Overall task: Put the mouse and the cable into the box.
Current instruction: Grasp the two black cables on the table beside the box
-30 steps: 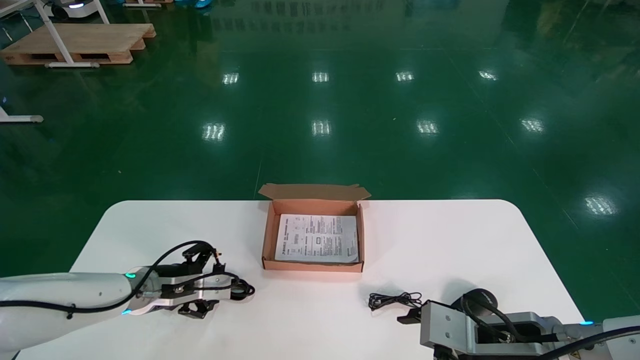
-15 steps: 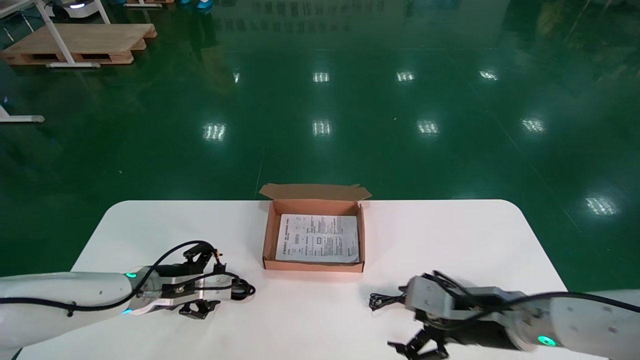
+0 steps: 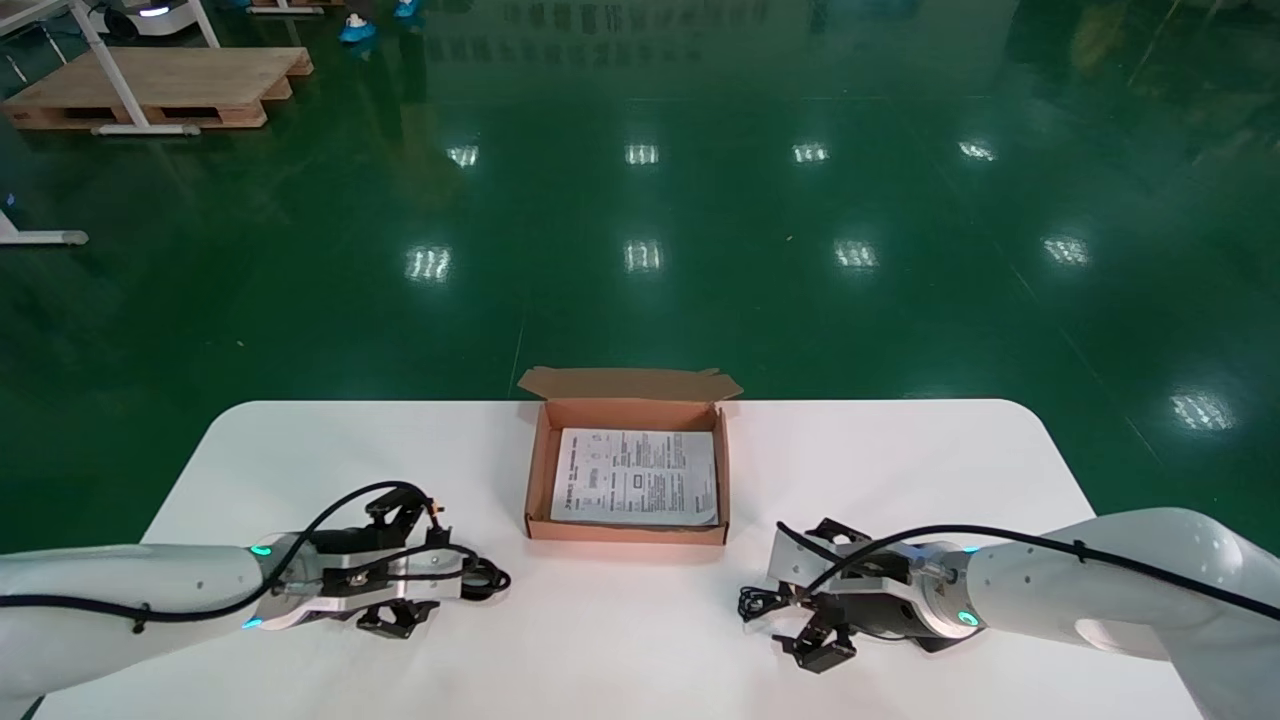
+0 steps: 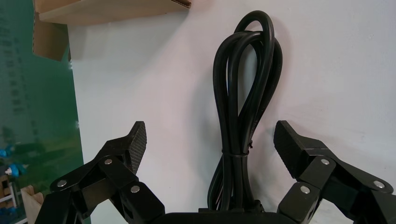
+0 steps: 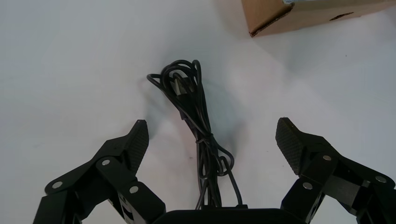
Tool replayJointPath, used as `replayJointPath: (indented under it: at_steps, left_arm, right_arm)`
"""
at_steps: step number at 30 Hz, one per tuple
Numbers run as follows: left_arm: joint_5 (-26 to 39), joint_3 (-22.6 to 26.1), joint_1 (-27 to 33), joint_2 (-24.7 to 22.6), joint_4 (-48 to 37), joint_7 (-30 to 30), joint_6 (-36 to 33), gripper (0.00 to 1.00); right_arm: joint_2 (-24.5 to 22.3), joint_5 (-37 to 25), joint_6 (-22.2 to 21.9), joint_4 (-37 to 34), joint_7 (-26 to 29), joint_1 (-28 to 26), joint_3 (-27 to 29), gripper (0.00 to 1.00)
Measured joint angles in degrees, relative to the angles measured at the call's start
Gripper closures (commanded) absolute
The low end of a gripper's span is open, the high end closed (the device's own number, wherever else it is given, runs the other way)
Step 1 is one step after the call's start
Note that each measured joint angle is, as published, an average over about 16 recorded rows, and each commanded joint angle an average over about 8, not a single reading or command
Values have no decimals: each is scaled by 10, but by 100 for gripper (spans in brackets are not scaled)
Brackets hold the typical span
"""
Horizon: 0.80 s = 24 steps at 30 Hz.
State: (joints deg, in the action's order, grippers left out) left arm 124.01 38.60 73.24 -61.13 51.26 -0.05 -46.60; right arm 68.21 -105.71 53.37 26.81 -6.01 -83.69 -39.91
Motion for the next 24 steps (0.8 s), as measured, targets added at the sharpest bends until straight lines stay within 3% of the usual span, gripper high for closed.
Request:
replayJointPath:
  at_steps: [1,2,4,5,9,10,11,13,24]
  left_arm:
    - [0,0,0,0,0,0,0,0]
    - [0,0,0,0,0,0,0,0]
    - [0,0,0,0,0,0,0,5]
    - [0,0,0,0,0,0,0,14]
    - [0,0,0,0,-1,0,0,64]
    - [0,0,0,0,-1,0,0,76]
    - [-1,0,0,0,-1,0,0,89]
    - [-1,0,0,0,-1,0,0,100]
    - [-1,0,0,0,-1,0,0,100]
  right_arm:
    - [4,0,-3,-11,-5,-4,0,0]
    - [7,0,-5,-20,-10,-7,0,7]
    - [12,1,-7,-34,-19,-12,1,32]
    - [13,1,-7,-40,-23,-14,1,45]
    - [17,3,-7,-53,-33,-19,1,95]
    - [17,3,-6,-55,-35,-20,1,100]
    - [17,3,-7,-56,-35,-20,1,100]
    - [17,3,-7,-57,-36,-21,1,100]
    - [15,3,-5,-48,-32,-17,1,100]
